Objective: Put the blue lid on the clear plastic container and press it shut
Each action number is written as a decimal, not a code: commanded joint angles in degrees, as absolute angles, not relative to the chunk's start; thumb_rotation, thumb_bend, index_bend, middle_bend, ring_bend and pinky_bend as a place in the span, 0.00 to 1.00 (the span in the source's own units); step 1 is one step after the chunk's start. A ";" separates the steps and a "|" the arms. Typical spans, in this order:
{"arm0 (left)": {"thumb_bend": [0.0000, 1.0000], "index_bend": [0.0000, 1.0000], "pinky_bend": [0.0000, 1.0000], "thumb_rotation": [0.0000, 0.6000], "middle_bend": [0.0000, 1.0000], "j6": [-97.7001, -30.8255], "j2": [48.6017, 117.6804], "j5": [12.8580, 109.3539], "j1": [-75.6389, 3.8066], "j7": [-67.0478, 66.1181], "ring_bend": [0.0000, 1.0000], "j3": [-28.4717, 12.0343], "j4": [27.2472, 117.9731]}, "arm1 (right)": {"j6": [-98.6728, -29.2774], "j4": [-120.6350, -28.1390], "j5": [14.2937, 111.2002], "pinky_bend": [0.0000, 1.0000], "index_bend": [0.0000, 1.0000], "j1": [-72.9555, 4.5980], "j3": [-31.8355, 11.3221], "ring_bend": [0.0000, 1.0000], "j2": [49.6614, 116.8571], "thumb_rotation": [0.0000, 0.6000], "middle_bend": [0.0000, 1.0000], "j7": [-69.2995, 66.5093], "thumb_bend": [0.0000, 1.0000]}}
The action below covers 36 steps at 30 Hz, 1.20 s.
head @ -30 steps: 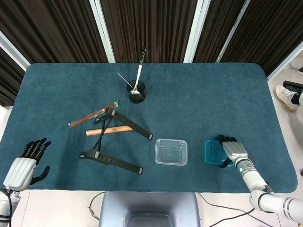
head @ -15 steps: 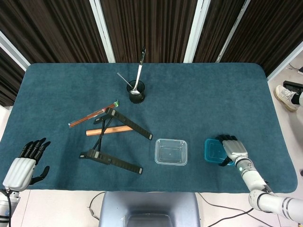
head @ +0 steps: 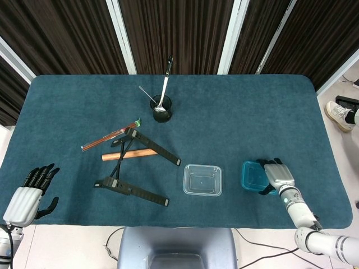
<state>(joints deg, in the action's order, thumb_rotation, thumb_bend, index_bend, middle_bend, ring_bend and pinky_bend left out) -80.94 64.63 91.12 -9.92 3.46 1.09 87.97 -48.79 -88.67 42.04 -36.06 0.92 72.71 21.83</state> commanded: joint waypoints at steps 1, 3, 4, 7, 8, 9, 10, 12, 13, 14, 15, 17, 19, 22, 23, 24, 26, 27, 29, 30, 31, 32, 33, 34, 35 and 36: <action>0.41 0.00 0.07 1.00 0.00 -80.89 64.68 91.10 -9.96 3.36 0.00 1.08 87.97 | -49.97 -89.34 43.24 0.21 0.70 -35.39 0.34 0.27 72.40 1.00 0.43 20.98 0.19; 0.41 0.00 0.07 1.00 0.00 -80.73 64.76 91.01 -10.00 3.14 0.00 1.09 87.95 | -50.48 -89.82 44.15 0.30 0.73 -35.05 -0.10 0.32 72.10 1.00 0.45 20.19 0.20; 0.41 0.00 0.07 1.00 0.00 -80.66 64.79 90.96 -10.01 3.04 0.00 1.09 87.98 | -50.69 -90.04 44.60 0.34 0.74 -34.90 -0.24 0.34 71.93 1.00 0.46 19.92 0.20; 0.41 0.00 0.07 1.00 0.00 -80.73 64.86 90.91 -9.98 2.58 0.00 1.06 88.11 | -51.27 -91.01 46.94 0.40 0.79 -34.23 -0.89 0.40 71.07 1.00 0.49 17.99 0.23; 0.41 0.00 0.07 1.00 0.00 -80.85 64.92 90.91 -9.93 2.35 0.00 1.03 88.14 | -51.22 -91.64 48.07 0.41 0.81 -33.98 -1.24 0.41 70.40 1.00 0.49 16.86 0.23; 0.41 0.00 0.07 1.00 0.00 -80.95 64.96 90.93 -9.90 2.14 0.00 1.01 88.16 | -51.17 -92.23 48.98 0.42 0.82 -33.79 -1.59 0.42 69.77 1.00 0.51 15.81 0.24; 0.41 0.00 0.07 1.00 0.00 -81.08 64.99 91.01 -9.85 2.05 0.00 1.03 88.20 | -51.10 -93.21 50.04 0.44 0.84 -33.59 -2.03 0.44 68.74 1.00 0.52 14.60 0.25; 0.41 0.00 0.07 1.00 0.00 -81.24 64.98 91.08 -9.79 2.08 0.00 1.04 88.26 | -51.53 -95.00 51.97 0.44 0.85 -33.42 -2.65 0.46 67.00 1.00 0.53 13.53 0.26; 0.41 0.00 0.07 1.00 0.00 -81.29 64.99 91.07 -9.77 2.10 0.00 1.02 88.25 | -52.20 -96.41 53.22 0.44 0.86 -33.29 -3.00 0.46 65.81 1.00 0.53 13.25 0.26; 0.41 0.00 0.07 1.00 0.00 -81.30 64.99 91.07 -9.77 2.15 0.00 1.01 88.24 | -52.70 -97.65 54.00 0.44 0.86 -33.22 -3.26 0.46 64.89 1.00 0.54 13.20 0.26; 0.41 0.00 0.07 1.00 0.00 -81.30 64.98 91.07 -9.78 2.22 0.00 1.00 88.25 | -53.13 -99.01 54.65 0.44 0.86 -33.19 -3.55 0.46 63.97 1.00 0.54 13.13 0.26; 0.41 0.00 0.07 1.00 0.00 -81.27 64.92 91.10 -9.80 2.34 0.00 1.03 88.26 | -53.32 -102.44 55.32 0.44 0.86 -33.35 -4.16 0.46 61.68 1.00 0.54 13.09 0.26; 0.41 0.00 0.07 1.00 0.00 -81.24 64.89 91.16 -9.80 2.48 0.00 1.08 88.22 | -52.90 -105.31 55.18 0.44 0.86 -33.88 -4.78 0.46 59.87 1.00 0.54 13.28 0.26; 0.41 0.00 0.07 1.00 0.00 -81.18 64.87 91.18 -9.83 2.68 0.00 1.11 88.18 | -53.11 -109.09 54.43 0.44 0.86 -35.00 -5.64 0.46 58.29 1.00 0.54 15.10 0.26; 0.41 0.00 0.07 1.00 0.00 -81.13 64.86 91.14 -9.84 2.70 0.00 1.11 88.19 | -53.79 -110.00 54.30 0.44 0.86 -35.32 -5.92 0.46 58.39 1.00 0.54 16.05 0.26; 0.41 0.00 0.07 1.00 0.00 -81.05 64.85 91.04 -9.87 2.73 0.00 1.06 88.16 | -54.83 -111.13 53.94 0.44 0.86 -35.77 -6.24 0.46 58.93 1.00 0.54 17.57 0.26; 0.41 0.00 0.07 1.00 0.00 -81.00 64.83 91.02 -9.92 2.93 0.00 1.03 88.13 | -55.63 -113.41 51.31 0.44 0.85 -37.16 -6.84 0.46 60.27 1.00 0.54 20.36 0.26; 0.41 0.00 0.07 1.00 0.00 -81.03 64.83 91.12 -9.94 3.05 0.00 1.04 88.10 | -56.14 -114.24 49.27 0.44 0.85 -37.95 -7.17 0.46 60.92 1.00 0.54 21.84 0.26; 0.41 0.00 0.07 1.00 0.00 -81.15 64.83 91.32 -9.94 3.27 0.00 1.10 88.00 | -58.05 -115.49 44.56 0.44 0.84 -40.13 -7.93 0.47 63.14 1.00 0.54 26.01 0.26; 0.41 0.00 0.07 1.00 0.00 -81.19 64.83 91.40 -9.93 3.35 0.00 1.13 87.94 | -58.90 -115.83 42.63 0.44 0.84 -41.07 -8.25 0.47 64.29 1.00 0.54 27.60 0.26; 0.41 0.00 0.07 1.00 0.00 -81.21 64.84 91.43 -9.93 3.41 0.00 1.14 87.89 | -59.72 -116.10 40.78 0.44 0.84 -41.95 -8.62 0.47 65.45 1.00 0.54 28.89 0.26; 0.41 0.00 0.07 1.00 0.00 -81.23 64.82 91.42 -9.92 3.48 0.00 1.14 87.84 | -60.60 -116.29 38.43 0.44 0.84 -43.11 -9.13 0.47 67.11 1.00 0.54 30.26 0.26; 0.41 0.00 0.07 1.00 0.00 -81.25 64.82 91.37 -9.91 3.55 0.00 1.11 87.79 | -61.14 -116.36 36.75 0.44 0.84 -43.91 -9.48 0.47 68.29 1.00 0.54 31.06 0.26; 0.41 0.00 0.07 1.00 0.00 -81.34 64.84 91.23 -9.86 3.50 0.00 1.03 87.71 | -61.59 -116.33 35.14 0.44 0.84 -44.72 -9.70 0.47 69.37 1.00 0.54 31.96 0.26; 0.41 0.00 0.07 1.00 0.00 -81.62 64.95 90.95 -9.73 3.21 0.00 0.81 87.61 | -62.29 -116.06 33.40 0.44 0.84 -45.83 -9.73 0.47 70.70 1.00 0.54 33.58 0.26; 0.41 0.00 0.07 1.00 0.00 -81.92 65.07 90.80 -9.64 3.01 0.00 0.63 87.55 | -63.07 -115.70 32.52 0.44 0.83 -46.57 -9.70 0.47 71.85 1.00 0.54 34.78 0.26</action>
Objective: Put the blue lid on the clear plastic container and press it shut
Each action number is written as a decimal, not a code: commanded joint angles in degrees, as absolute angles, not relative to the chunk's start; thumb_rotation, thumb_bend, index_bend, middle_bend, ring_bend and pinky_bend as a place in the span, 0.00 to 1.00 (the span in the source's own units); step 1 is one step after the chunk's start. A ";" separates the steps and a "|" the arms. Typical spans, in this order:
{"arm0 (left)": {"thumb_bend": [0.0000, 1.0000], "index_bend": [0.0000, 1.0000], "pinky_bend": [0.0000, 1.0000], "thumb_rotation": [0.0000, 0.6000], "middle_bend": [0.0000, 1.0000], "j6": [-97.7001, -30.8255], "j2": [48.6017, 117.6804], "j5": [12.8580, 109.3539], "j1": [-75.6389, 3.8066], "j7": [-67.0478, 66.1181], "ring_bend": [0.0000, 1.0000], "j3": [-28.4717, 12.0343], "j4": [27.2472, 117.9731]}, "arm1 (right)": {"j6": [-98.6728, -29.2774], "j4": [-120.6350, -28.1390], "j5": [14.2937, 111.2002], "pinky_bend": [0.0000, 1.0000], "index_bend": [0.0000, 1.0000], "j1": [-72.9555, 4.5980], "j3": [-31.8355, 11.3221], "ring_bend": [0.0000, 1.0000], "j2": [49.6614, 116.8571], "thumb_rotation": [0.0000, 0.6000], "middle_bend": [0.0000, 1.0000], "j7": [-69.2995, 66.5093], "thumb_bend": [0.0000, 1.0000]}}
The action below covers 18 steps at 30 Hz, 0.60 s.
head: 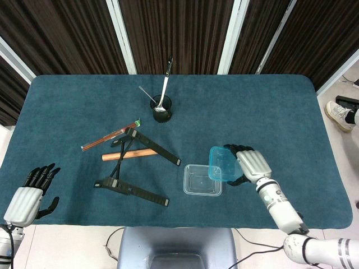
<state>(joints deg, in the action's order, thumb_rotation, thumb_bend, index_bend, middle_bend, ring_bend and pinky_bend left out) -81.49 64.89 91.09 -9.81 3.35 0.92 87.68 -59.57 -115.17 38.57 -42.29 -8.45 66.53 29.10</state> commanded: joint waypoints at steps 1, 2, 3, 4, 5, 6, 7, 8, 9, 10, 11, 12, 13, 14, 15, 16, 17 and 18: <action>0.41 0.00 0.07 1.00 0.00 -82.17 65.15 90.72 -9.55 2.94 0.00 0.52 87.53 | -63.93 -115.29 31.89 0.44 0.83 -47.17 -9.62 0.47 73.06 1.00 0.54 35.82 0.26; 0.41 0.00 0.07 1.00 0.00 -82.34 65.17 90.71 -9.46 3.03 0.00 0.49 87.52 | -64.86 -114.82 31.19 0.44 0.83 -47.79 -9.50 0.47 74.63 1.00 0.54 36.84 0.26; 0.41 0.00 0.07 1.00 0.00 -82.40 65.16 90.73 -9.44 3.11 0.00 0.48 87.52 | -65.36 -114.62 30.73 0.44 0.83 -48.10 -9.47 0.47 75.48 1.00 0.54 37.28 0.26; 0.41 0.00 0.07 1.00 0.00 -82.49 65.13 90.72 -9.39 3.18 0.00 0.47 87.50 | -65.41 -114.54 30.19 0.44 0.83 -48.42 -9.41 0.47 76.31 1.00 0.54 37.53 0.26; 0.41 0.00 0.07 1.00 0.00 -82.55 65.11 90.74 -9.36 3.24 0.00 0.47 87.47 | -65.50 -114.38 29.56 0.43 0.83 -48.83 -9.31 0.47 77.04 1.00 0.54 38.00 0.26; 0.41 0.00 0.07 1.00 0.00 -82.54 65.09 90.72 -9.35 3.29 0.00 0.47 87.47 | -65.52 -114.28 29.30 0.43 0.83 -49.13 -9.16 0.47 77.37 1.00 0.54 38.44 0.26; 0.41 0.00 0.07 1.00 0.00 -82.57 65.08 90.65 -9.30 3.24 0.00 0.46 87.49 | -65.71 -114.17 29.25 0.43 0.83 -49.34 -9.01 0.47 77.64 1.00 0.54 38.82 0.26; 0.41 0.00 0.07 1.00 0.00 -82.77 65.07 90.60 -9.20 3.08 0.00 0.41 87.51 | -66.14 -114.08 29.41 0.43 0.83 -49.53 -8.76 0.47 77.95 1.00 0.54 39.30 0.26; 0.41 0.00 0.07 1.00 0.00 -82.97 65.06 90.65 -9.11 3.05 0.00 0.40 87.55 | -66.45 -114.15 29.48 0.43 0.83 -49.60 -8.53 0.47 78.07 1.00 0.54 39.64 0.26; 0.41 0.00 0.07 1.00 0.00 -83.11 65.03 90.71 -9.05 3.08 0.00 0.40 87.58 | -66.70 -114.26 29.42 0.43 0.83 -49.66 -8.38 0.47 78.10 1.00 0.54 39.89 0.26; 0.41 0.00 0.07 1.00 0.00 -83.25 64.99 90.79 -8.99 3.16 0.00 0.41 87.60 | -66.87 -114.35 29.32 0.43 0.83 -49.73 -8.25 0.47 78.07 1.00 0.54 40.12 0.26; 0.41 0.00 0.07 1.00 0.00 -83.40 64.95 90.85 -8.94 3.25 0.00 0.40 87.61 | -67.09 -114.34 29.20 0.43 0.83 -49.76 -8.10 0.47 78.07 1.00 0.54 40.28 0.26; 0.41 0.00 0.07 1.00 0.00 -83.46 64.94 90.85 -8.91 3.28 0.00 0.38 87.60 | -67.18 -114.25 29.09 0.43 0.83 -49.75 -7.96 0.47 78.08 1.00 0.54 40.34 0.26; 0.41 0.00 0.07 1.00 0.00 -83.43 64.94 90.85 -8.91 3.31 0.00 0.38 87.59 | -67.14 -114.15 28.84 0.43 0.83 -49.72 -7.81 0.47 78.09 1.00 0.54 40.34 0.26; 0.41 0.00 0.07 1.00 0.00 -83.34 64.94 90.82 -8.93 3.33 0.00 0.40 87.59 | -66.97 -114.06 28.52 0.43 0.83 -49.72 -7.65 0.47 78.07 1.00 0.54 40.34 0.26; 0.41 0.00 0.07 1.00 0.00 -83.20 64.93 90.76 -8.97 3.32 0.00 0.40 87.60 | -66.56 -113.88 28.17 0.42 0.82 -49.74 -7.40 0.47 78.01 1.00 0.54 40.31 0.26; 0.41 0.00 0.07 1.00 0.00 -83.11 64.92 90.71 -8.97 3.27 0.00 0.42 87.65 | -66.11 -113.61 27.94 0.42 0.82 -49.71 -7.12 0.47 78.02 1.00 0.54 40.19 0.26; 0.41 0.00 0.07 1.00 0.00 -83.12 64.90 90.74 -8.97 3.26 0.00 0.42 87.70 | -65.81 -113.37 27.93 0.42 0.82 -49.68 -7.03 0.47 78.11 1.00 0.54 39.94 0.26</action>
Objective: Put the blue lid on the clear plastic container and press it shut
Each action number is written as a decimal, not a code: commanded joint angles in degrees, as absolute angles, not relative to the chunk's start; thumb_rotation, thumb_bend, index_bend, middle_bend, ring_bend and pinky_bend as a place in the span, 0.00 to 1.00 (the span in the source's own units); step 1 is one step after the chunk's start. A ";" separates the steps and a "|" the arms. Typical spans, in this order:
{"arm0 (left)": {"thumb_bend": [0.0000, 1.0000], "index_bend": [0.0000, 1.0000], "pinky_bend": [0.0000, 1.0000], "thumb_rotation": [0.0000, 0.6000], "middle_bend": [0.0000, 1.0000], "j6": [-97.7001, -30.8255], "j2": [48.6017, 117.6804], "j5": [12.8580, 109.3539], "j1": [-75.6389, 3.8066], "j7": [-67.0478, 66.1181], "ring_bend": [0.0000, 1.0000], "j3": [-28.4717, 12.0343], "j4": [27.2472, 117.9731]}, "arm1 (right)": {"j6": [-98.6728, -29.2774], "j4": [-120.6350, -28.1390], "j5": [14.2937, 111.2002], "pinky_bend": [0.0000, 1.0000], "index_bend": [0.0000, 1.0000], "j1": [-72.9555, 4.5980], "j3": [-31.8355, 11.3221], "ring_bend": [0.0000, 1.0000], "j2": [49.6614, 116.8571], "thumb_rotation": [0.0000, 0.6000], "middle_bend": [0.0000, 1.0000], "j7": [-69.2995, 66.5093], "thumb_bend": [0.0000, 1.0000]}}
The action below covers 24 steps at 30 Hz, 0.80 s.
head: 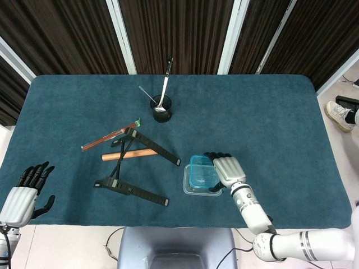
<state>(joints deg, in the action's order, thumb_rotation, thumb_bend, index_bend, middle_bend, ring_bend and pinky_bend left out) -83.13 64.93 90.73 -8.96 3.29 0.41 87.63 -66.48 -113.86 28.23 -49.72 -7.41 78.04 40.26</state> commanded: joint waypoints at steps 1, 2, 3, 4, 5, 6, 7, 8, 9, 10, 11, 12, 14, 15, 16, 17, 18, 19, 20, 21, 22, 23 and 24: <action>0.41 0.00 0.07 1.00 0.00 -83.15 64.88 90.78 -8.97 3.26 0.00 0.41 87.74 | -65.51 -113.16 27.91 0.42 0.82 -49.62 -6.97 0.47 78.21 1.00 0.54 39.61 0.26; 0.41 0.00 0.07 1.00 0.00 -83.20 64.89 90.79 -8.94 3.23 0.00 0.40 87.75 | -65.10 -112.89 27.92 0.42 0.82 -49.58 -6.89 0.47 78.33 1.00 0.54 39.24 0.26; 0.41 0.00 0.07 1.00 0.00 -83.19 64.91 90.77 -8.93 3.19 0.00 0.40 87.74 | -64.87 -112.68 27.95 0.42 0.82 -49.58 -6.80 0.47 78.41 1.00 0.54 39.08 0.26; 0.41 0.00 0.07 1.00 0.00 -83.14 64.91 90.77 -8.94 3.18 0.00 0.41 87.76 | -64.69 -112.52 27.97 0.42 0.82 -49.60 -6.66 0.47 78.46 1.00 0.54 39.04 0.26; 0.41 0.00 0.07 1.00 0.00 -83.03 64.91 90.75 -8.98 3.17 0.00 0.41 87.76 | -64.53 -112.34 27.97 0.42 0.82 -49.63 -6.50 0.47 78.55 1.00 0.54 38.98 0.26; 0.41 0.00 0.07 1.00 0.00 -82.96 64.90 90.72 -9.00 3.15 0.00 0.42 87.77 | -64.50 -112.26 28.01 0.42 0.82 -49.64 -6.43 0.47 78.61 1.00 0.54 38.93 0.26; 0.41 0.00 0.07 1.00 0.00 -82.88 64.90 90.69 -9.02 3.14 0.00 0.42 87.78 | -64.49 -112.18 28.02 0.42 0.82 -49.65 -6.36 0.47 78.68 1.00 0.54 38.90 0.26; 0.41 0.00 0.07 1.00 0.00 -82.73 64.89 90.59 -9.07 3.14 0.00 0.40 87.80 | -64.56 -112.02 27.99 0.42 0.82 -49.70 -6.25 0.47 78.86 1.00 0.54 38.95 0.26; 0.41 0.00 0.07 1.00 0.00 -82.65 64.88 90.53 -9.09 3.13 0.00 0.39 87.81 | -64.63 -111.93 28.03 0.42 0.82 -49.72 -6.20 0.47 79.00 1.00 0.54 38.97 0.26; 0.41 0.00 0.07 1.00 0.00 -82.59 64.85 90.48 -9.09 3.12 0.00 0.39 87.84 | -64.67 -111.87 28.10 0.42 0.82 -49.73 -6.12 0.47 79.18 1.00 0.54 38.94 0.26; 0.41 0.00 0.07 1.00 0.00 -82.59 64.79 90.49 -9.09 3.18 0.00 0.39 87.90 | -64.74 -111.80 28.18 0.42 0.82 -49.74 -6.01 0.47 79.41 1.00 0.54 38.95 0.26; 0.41 0.00 0.07 1.00 0.00 -82.64 64.77 90.54 -9.08 3.22 0.00 0.39 87.92 | -64.78 -111.76 28.21 0.42 0.82 -49.75 -5.88 0.47 79.56 1.00 0.54 39.02 0.26; 0.41 0.00 0.07 1.00 0.00 -82.73 64.73 90.69 -9.05 3.25 0.00 0.44 87.92 | -64.96 -111.62 28.32 0.42 0.82 -49.84 -5.75 0.47 79.99 1.00 0.54 39.15 0.26; 0.41 0.00 0.07 1.00 0.00 -82.74 64.72 90.77 -9.04 3.30 0.00 0.48 87.91 | -65.01 -111.55 28.29 0.42 0.82 -49.89 -5.73 0.47 80.20 1.00 0.54 39.19 0.26; 0.41 0.00 0.07 1.00 0.00 -82.76 64.71 90.82 -9.04 3.35 0.00 0.50 87.90 | -65.07 -111.49 28.22 0.42 0.82 -49.93 -5.73 0.47 80.36 1.00 0.54 39.23 0.26; 0.41 0.00 0.07 1.00 0.00 -82.77 64.70 90.85 -9.02 3.38 0.00 0.52 87.88 | -65.11 -111.41 28.19 0.42 0.82 -50.01 -5.74 0.47 80.61 1.00 0.54 39.27 0.26; 0.41 0.00 0.07 1.00 0.00 -82.79 64.69 90.84 -9.01 3.42 0.00 0.51 87.88 | -65.19 -111.25 28.20 0.42 0.82 -50.07 -5.70 0.47 80.83 1.00 0.54 39.38 0.26; 0.41 0.00 0.07 1.00 0.00 -82.79 64.66 90.83 -9.00 3.47 0.00 0.51 87.88 | -65.30 -111.11 28.22 0.42 0.82 -50.13 -5.67 0.47 81.04 1.00 0.54 39.49 0.26; 0.41 0.00 0.07 1.00 0.00 -82.81 64.63 90.80 -8.99 3.53 0.00 0.49 87.87 | -65.42 -110.95 28.21 0.42 0.82 -50.17 -5.67 0.47 81.34 1.00 0.54 39.54 0.26; 0.41 0.00 0.07 1.00 0.00 -82.82 64.62 90.79 -8.98 3.55 0.00 0.49 87.87 | -65.43 -110.88 28.21 0.42 0.82 -50.20 -5.67 0.47 81.47 1.00 0.54 39.55 0.26; 0.41 0.00 0.07 1.00 0.00 -82.82 64.62 90.79 -8.97 3.56 0.00 0.49 87.87 | -65.43 -110.85 28.20 0.42 0.82 -50.21 -5.67 0.47 81.53 1.00 0.54 39.56 0.26; 0.41 0.00 0.07 1.00 0.00 -82.83 64.61 90.79 -8.97 3.56 0.00 0.49 87.87 | -65.44 -110.82 28.20 0.42 0.82 -50.22 -5.66 0.47 81.57 1.00 0.54 39.56 0.26; 0.41 0.00 0.07 1.00 0.00 -82.83 64.60 90.79 -8.97 3.57 0.00 0.49 87.87 | -65.43 -110.79 28.20 0.42 0.82 -50.23 -5.65 0.47 81.61 1.00 0.54 39.57 0.26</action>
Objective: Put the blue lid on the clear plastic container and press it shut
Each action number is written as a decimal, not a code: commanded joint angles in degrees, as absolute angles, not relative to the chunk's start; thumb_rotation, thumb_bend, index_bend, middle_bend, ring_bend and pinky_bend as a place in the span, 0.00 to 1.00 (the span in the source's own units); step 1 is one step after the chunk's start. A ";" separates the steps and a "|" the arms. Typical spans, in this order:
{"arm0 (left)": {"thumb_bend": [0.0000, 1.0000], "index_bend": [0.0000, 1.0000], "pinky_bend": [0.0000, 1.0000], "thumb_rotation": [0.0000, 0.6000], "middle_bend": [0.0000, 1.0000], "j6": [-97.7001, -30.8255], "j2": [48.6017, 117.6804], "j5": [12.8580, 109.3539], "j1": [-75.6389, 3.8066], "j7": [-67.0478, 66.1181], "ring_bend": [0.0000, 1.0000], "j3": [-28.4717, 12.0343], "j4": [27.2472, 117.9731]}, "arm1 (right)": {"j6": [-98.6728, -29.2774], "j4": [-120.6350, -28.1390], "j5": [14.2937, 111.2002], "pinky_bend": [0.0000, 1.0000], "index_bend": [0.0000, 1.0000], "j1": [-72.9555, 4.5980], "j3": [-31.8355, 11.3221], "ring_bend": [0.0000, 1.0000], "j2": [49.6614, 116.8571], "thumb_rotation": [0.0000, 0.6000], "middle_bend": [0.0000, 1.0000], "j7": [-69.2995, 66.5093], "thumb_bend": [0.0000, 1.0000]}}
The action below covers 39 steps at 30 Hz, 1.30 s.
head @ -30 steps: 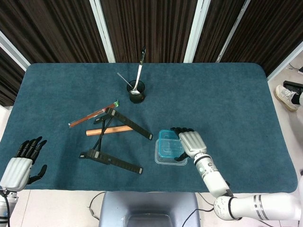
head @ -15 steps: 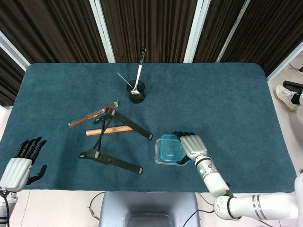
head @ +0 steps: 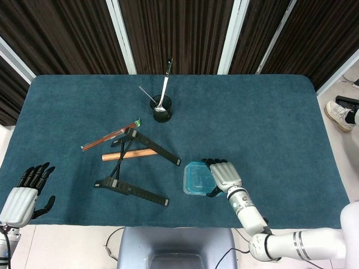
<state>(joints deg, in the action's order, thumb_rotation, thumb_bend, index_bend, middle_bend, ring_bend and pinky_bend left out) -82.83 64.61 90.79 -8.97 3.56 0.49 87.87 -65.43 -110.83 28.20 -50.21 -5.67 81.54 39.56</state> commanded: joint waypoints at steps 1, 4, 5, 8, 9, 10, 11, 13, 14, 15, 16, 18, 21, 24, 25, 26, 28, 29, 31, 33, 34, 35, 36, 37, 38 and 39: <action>0.41 0.00 0.07 1.00 0.00 -82.85 64.58 90.82 -8.96 3.61 0.00 0.49 87.89 | -65.35 -110.71 28.21 0.42 0.82 -50.27 -5.59 0.47 81.73 1.00 0.54 39.63 0.26; 0.41 0.00 0.07 1.00 0.00 -82.73 64.56 90.97 -9.01 3.68 0.00 0.59 87.88 | -65.27 -110.33 28.38 0.42 0.82 -50.31 -5.51 0.47 82.33 1.00 0.54 39.56 0.26; 0.41 0.00 0.07 1.00 0.00 -82.71 64.53 90.98 -9.03 3.73 0.00 0.58 87.88 | -65.33 -110.13 28.45 0.42 0.82 -50.35 -5.50 0.47 82.55 1.00 0.54 39.63 0.26; 0.41 0.00 0.07 1.00 0.00 -82.78 64.46 91.00 -9.00 3.89 0.00 0.58 87.87 | -65.69 -109.86 28.43 0.42 0.82 -50.45 -5.48 0.47 83.08 1.00 0.54 39.93 0.26; 0.41 0.00 0.07 1.00 0.00 -82.83 64.43 91.03 -8.97 3.95 0.00 0.59 87.87 | -65.74 -109.82 28.39 0.42 0.82 -50.49 -5.49 0.47 83.19 1.00 0.54 40.01 0.26; 0.41 0.00 0.07 1.00 0.00 -82.91 64.40 91.06 -8.95 4.02 0.00 0.58 87.88 | -65.81 -109.76 28.31 0.42 0.82 -50.54 -5.53 0.47 83.33 1.00 0.54 40.10 0.26; 0.41 0.00 0.07 1.00 0.00 -82.93 64.38 91.08 -8.94 4.05 0.00 0.58 87.88 | -65.86 -109.70 28.28 0.42 0.82 -50.58 -5.54 0.47 83.44 1.00 0.54 40.18 0.26; 0.41 0.00 0.07 1.00 0.00 -82.97 64.36 91.12 -8.91 4.14 0.00 0.60 87.83 | -65.89 -109.55 28.24 0.42 0.82 -50.65 -5.54 0.47 83.67 1.00 0.54 40.33 0.26; 0.41 0.00 0.07 1.00 0.00 -82.98 64.36 91.14 -8.91 4.15 0.00 0.61 87.81 | -65.95 -109.43 28.22 0.42 0.82 -50.69 -5.54 0.47 83.86 1.00 0.54 40.42 0.26; 0.41 0.00 0.07 1.00 0.00 -82.98 64.36 91.15 -8.91 4.16 0.00 0.61 87.79 | -65.99 -109.31 28.23 0.42 0.82 -50.72 -5.51 0.47 84.01 1.00 0.54 40.51 0.26; 0.41 0.00 0.07 1.00 0.00 -82.96 64.37 91.16 -8.91 4.17 0.00 0.62 87.77 | -66.01 -109.18 28.20 0.42 0.82 -50.76 -5.48 0.47 84.15 1.00 0.54 40.62 0.26; 0.41 0.00 0.07 1.00 0.00 -82.92 64.36 91.16 -8.92 4.22 0.00 0.63 87.76 | -66.06 -108.85 28.13 0.42 0.82 -50.83 -5.46 0.47 84.50 1.00 0.54 40.81 0.26; 0.41 0.00 0.07 1.00 0.00 -82.90 64.35 91.11 -8.94 4.26 0.00 0.59 87.75 | -66.09 -108.40 27.97 0.42 0.82 -50.88 -5.56 0.47 84.88 1.00 0.54 40.90 0.26; 0.41 0.00 0.07 1.00 0.00 -82.90 64.34 91.11 -8.94 4.28 0.00 0.57 87.78 | -65.96 -108.09 27.82 0.42 0.82 -50.91 -5.71 0.47 85.10 1.00 0.54 40.85 0.26; 0.41 0.00 0.07 1.00 0.00 -82.92 64.33 91.12 -8.92 4.30 0.00 0.59 87.77 | -65.95 -108.04 27.80 0.42 0.82 -50.93 -5.72 0.47 85.15 1.00 0.54 40.90 0.26; 0.41 0.00 0.07 1.00 0.00 -82.96 64.33 91.14 -8.90 4.34 0.00 0.59 87.76 | -65.92 -107.99 27.80 0.42 0.82 -50.94 -5.72 0.47 85.21 1.00 0.54 40.93 0.26; 0.41 0.00 0.07 1.00 0.00 -83.03 64.32 91.13 -8.88 4.37 0.00 0.56 87.76 | -65.90 -108.00 27.80 0.42 0.82 -50.94 -5.74 0.47 85.27 1.00 0.54 40.94 0.26; 0.41 0.00 0.07 1.00 0.00 -83.08 64.30 91.13 -8.85 4.41 0.00 0.55 87.76 | -65.91 -108.04 27.86 0.42 0.82 -50.91 -5.72 0.47 85.27 1.00 0.54 40.93 0.26; 0.41 0.00 0.07 1.00 0.00 -83.14 64.28 91.12 -8.83 4.49 0.00 0.53 87.74 | -65.91 -108.14 27.92 0.42 0.82 -50.81 -5.64 0.47 85.24 1.00 0.54 40.89 0.26; 0.41 0.00 0.07 1.00 0.00 -83.24 64.26 91.15 -8.78 4.58 0.00 0.54 87.73 | -65.88 -108.25 28.09 0.42 0.82 -50.65 -5.53 0.47 85.17 1.00 0.54 40.72 0.26; 0.41 0.00 0.07 1.00 0.00 -83.26 64.25 91.17 -8.77 4.59 0.00 0.54 87.72 | -65.87 -108.27 28.22 0.42 0.82 -50.57 -5.46 0.47 85.14 1.00 0.54 40.65 0.26; 0.41 0.00 0.07 1.00 0.00 -83.29 64.25 91.18 -8.76 4.60 0.00 0.52 87.71 | -65.83 -108.30 28.39 0.42 0.82 -50.48 -5.40 0.47 85.09 1.00 0.54 40.54 0.26; 0.41 0.00 0.07 1.00 0.00 -83.32 64.26 91.20 -8.75 4.59 0.00 0.53 87.71 | -65.80 -108.32 28.52 0.42 0.82 -50.39 -5.37 0.47 85.05 1.00 0.54 40.42 0.26; 0.41 0.00 0.07 1.00 0.00 -83.34 64.26 91.22 -8.75 4.59 0.00 0.53 87.70 | -65.78 -108.33 28.64 0.42 0.82 -50.31 -5.35 0.47 85.00 1.00 0.54 40.30 0.26; 0.41 0.00 0.07 1.00 0.00 -83.34 64.27 91.24 -8.74 4.56 0.00 0.54 87.69 | -65.77 -108.30 28.81 0.42 0.82 -50.22 -5.33 0.47 84.94 1.00 0.54 40.18 0.26; 0.41 0.00 0.07 1.00 0.00 -83.32 64.28 91.25 -8.74 4.55 0.00 0.55 87.68 | -65.74 -108.26 28.89 0.42 0.82 -50.17 -5.33 0.47 84.90 1.00 0.54 40.11 0.26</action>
